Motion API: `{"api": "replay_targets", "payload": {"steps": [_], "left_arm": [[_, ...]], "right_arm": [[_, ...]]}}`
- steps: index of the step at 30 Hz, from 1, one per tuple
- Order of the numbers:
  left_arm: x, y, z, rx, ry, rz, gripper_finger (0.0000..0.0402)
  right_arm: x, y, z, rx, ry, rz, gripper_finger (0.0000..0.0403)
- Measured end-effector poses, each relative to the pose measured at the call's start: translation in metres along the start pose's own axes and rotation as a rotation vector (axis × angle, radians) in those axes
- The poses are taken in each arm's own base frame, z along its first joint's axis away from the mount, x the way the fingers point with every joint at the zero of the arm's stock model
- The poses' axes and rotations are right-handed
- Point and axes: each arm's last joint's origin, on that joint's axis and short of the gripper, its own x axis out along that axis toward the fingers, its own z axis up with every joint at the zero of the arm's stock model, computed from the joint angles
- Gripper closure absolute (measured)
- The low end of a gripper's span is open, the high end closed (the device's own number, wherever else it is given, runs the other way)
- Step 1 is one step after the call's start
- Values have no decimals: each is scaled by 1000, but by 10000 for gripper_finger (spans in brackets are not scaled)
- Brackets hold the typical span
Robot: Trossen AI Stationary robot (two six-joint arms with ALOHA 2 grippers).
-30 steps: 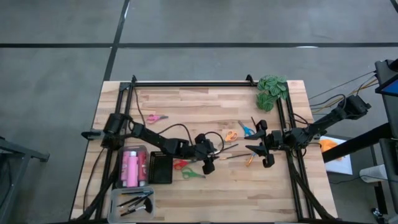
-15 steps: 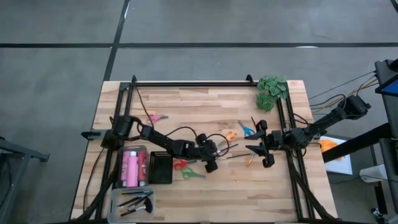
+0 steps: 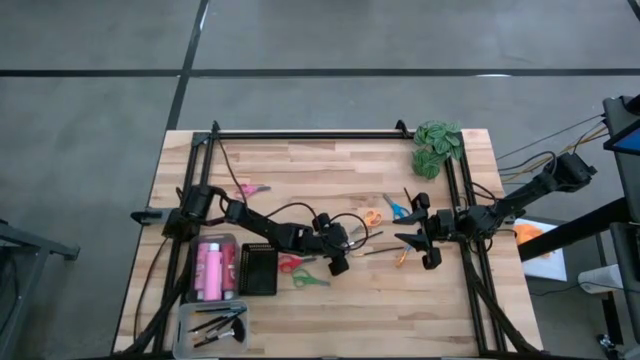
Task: Pick & Place Paint Supplies
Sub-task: Put the silver paint brush into the transparent bin
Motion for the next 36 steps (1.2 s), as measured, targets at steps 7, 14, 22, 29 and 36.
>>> {"api": "replay_targets", "payload": {"steps": [7, 14, 22, 29, 36], "left_arm": [[0, 0, 0, 1, 4, 5, 266], [0, 0, -1, -17, 7, 6, 350], [0, 0, -1, -18, 4, 4, 396], [0, 0, -1, -18, 5, 3, 396], [-1, -1, 0, -17, 3, -1, 396]], "right_arm": [[0, 0, 0, 0, 0, 0, 243], [0, 0, 0, 0, 0, 0, 243], [0, 0, 0, 0, 0, 0, 243], [0, 0, 0, 0, 0, 0, 243], [0, 0, 0, 0, 0, 0, 243]]}}
